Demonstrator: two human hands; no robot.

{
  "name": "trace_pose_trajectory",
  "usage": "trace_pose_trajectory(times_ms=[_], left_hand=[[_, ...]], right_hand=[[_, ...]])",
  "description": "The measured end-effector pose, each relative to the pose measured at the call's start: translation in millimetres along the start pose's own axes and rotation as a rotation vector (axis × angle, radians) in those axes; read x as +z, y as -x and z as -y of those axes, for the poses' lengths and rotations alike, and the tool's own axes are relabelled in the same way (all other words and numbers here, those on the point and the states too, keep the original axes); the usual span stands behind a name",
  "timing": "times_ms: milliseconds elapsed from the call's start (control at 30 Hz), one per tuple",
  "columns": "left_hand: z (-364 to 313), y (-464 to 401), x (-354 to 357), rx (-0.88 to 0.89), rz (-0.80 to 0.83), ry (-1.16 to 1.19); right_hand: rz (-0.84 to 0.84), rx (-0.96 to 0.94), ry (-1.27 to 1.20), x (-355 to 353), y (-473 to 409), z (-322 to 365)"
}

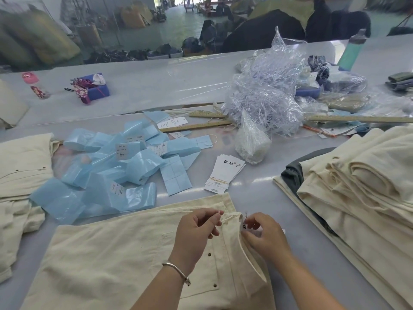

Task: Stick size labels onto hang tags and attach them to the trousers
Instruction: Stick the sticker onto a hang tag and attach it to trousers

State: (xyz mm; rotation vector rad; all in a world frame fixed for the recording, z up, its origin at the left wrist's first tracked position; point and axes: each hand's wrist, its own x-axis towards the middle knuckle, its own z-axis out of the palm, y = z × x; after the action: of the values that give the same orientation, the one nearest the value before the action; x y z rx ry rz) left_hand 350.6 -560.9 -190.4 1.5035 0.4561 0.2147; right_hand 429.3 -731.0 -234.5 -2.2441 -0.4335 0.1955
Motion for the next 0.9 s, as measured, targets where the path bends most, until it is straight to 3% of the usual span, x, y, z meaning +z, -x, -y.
trace_pose_trajectory(times_ms=[133, 333, 600, 900], left_hand=[[-3, 3, 2, 0.005, -0.012, -0.021], [-5, 8, 1, 0.017, -0.025, -0.041], [-7, 14, 2, 0.031, -0.018, -0.048], [-11, 15, 5, 0.055, -0.014, -0.039]], right_hand=[[-0.122, 0.087, -0.12, 2, -3, 5], [-0.104, 0.136, -0.311, 0, -11, 14], [-0.027, 0.135, -0.282, 0, -23, 16], [0.1, 0.19, -0.608, 11, -24, 34]])
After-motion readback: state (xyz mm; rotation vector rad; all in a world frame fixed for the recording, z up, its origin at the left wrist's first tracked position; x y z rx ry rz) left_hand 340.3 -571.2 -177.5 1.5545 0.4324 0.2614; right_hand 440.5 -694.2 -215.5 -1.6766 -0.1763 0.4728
